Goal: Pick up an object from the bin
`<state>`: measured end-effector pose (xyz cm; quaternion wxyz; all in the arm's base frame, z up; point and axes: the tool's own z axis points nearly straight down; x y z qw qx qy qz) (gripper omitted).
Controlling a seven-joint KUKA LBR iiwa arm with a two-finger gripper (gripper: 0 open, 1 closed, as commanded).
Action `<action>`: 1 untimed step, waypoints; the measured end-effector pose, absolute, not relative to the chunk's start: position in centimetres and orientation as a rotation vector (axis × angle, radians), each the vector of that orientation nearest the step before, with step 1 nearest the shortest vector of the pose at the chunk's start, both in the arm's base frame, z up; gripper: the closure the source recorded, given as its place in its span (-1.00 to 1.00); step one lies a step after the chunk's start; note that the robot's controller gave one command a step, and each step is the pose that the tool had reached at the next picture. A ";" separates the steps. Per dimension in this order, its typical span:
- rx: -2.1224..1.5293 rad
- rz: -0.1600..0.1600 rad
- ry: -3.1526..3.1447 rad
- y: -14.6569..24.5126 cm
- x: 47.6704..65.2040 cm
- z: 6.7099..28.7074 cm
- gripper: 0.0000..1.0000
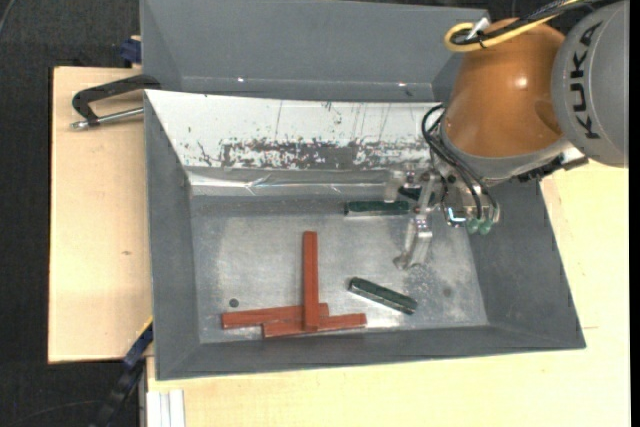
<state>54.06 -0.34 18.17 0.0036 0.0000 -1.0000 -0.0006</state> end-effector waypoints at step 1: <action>0.285 -0.003 -3.122 0.2 52.2 7.4 -1.00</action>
Offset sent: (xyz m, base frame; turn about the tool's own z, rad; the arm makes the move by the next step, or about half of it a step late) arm -0.0171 0.0039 -0.1048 -0.1813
